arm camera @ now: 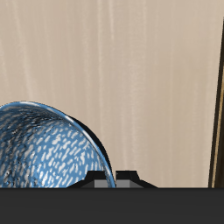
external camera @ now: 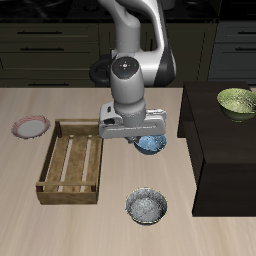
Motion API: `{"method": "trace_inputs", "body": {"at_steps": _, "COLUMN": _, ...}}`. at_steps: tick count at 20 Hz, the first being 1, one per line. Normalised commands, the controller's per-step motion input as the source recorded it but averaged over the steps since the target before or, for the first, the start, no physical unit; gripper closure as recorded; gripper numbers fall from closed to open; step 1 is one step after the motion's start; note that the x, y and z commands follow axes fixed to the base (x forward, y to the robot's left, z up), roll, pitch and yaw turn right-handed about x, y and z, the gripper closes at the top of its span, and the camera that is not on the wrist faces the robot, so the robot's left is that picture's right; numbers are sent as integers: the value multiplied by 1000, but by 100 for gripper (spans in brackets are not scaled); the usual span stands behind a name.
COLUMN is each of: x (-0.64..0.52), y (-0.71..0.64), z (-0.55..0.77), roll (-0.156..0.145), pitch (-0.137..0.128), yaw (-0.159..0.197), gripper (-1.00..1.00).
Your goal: Place the blue bowl in the wooden tray
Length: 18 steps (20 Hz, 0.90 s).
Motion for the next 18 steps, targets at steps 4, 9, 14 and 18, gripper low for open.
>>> {"method": "trace_inputs", "body": {"at_steps": 4, "x": -184, "y": -168, "z": 365, "roll": 10, "pitch": -50, "yaw": 12, "gripper": 100}}
{"method": "trace_inputs", "body": {"at_steps": 9, "x": -220, "y": -224, "z": 349, "roll": 5, "pitch": -57, "yaw": 23, "gripper": 100}}
{"method": "trace_inputs", "body": {"at_steps": 14, "x": -152, "y": -239, "z": 275, "roll": -12, "pitch": -38, "yaw": 17, "gripper": 100}}
{"method": "trace_inputs", "body": {"at_steps": 18, "x": -91, "y": -535, "z": 331, "roll": -69, "pitch": -51, "yaw": 1, "gripper": 100}}
